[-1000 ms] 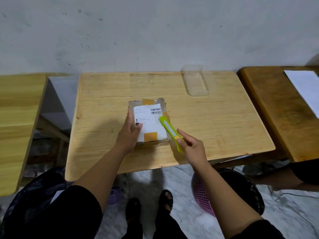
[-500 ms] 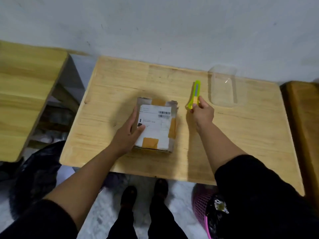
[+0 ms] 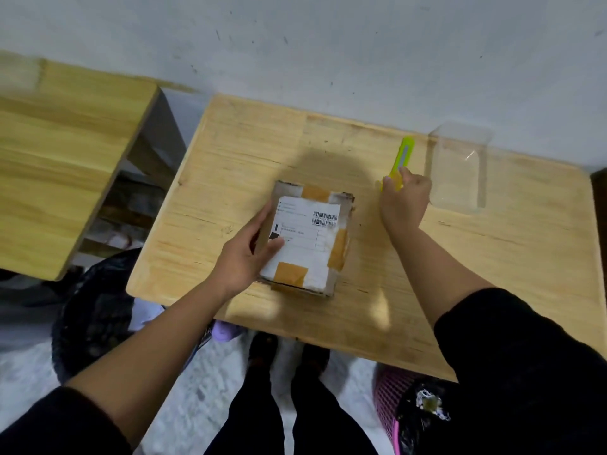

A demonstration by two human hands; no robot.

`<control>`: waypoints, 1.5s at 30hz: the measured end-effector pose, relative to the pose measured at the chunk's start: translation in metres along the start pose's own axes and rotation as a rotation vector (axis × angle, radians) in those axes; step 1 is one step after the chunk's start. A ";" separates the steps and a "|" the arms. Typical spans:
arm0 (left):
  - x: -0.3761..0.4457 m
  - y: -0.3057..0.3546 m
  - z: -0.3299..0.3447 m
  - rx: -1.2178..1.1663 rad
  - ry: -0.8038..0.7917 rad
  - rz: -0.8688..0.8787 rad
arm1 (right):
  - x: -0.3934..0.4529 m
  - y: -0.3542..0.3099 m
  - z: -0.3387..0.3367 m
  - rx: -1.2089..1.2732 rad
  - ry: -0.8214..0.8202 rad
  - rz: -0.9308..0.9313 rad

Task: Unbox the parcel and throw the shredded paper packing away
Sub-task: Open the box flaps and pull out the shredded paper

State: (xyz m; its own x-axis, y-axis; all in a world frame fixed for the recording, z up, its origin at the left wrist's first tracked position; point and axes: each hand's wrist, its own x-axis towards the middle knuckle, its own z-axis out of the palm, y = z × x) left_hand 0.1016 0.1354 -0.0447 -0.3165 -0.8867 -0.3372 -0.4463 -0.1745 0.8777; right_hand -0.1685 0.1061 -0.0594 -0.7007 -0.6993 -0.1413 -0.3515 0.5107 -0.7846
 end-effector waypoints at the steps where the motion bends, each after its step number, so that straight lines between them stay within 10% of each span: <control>1: -0.002 -0.001 -0.001 -0.027 -0.001 -0.006 | -0.008 -0.004 0.002 -0.019 0.006 -0.083; 8: -0.014 -0.016 -0.022 0.110 -0.196 0.128 | -0.039 -0.020 0.009 0.029 -0.526 -0.199; 24: 0.066 0.017 -0.019 0.194 0.149 0.185 | -0.107 0.017 -0.026 0.114 -0.093 0.040; 33: 0.036 0.003 0.002 0.009 -0.161 0.185 | -0.141 0.025 -0.032 0.153 -0.103 -0.032; 45: 0.030 0.004 0.014 0.112 -0.073 0.186 | -0.130 0.027 -0.028 0.194 -0.092 -0.101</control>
State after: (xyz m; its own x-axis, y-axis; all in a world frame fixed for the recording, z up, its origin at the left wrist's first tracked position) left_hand 0.0788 0.1137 -0.0558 -0.4599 -0.8650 -0.2006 -0.4632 0.0410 0.8853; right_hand -0.1045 0.2251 -0.0452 -0.6051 -0.7893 -0.1041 -0.2845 0.3366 -0.8976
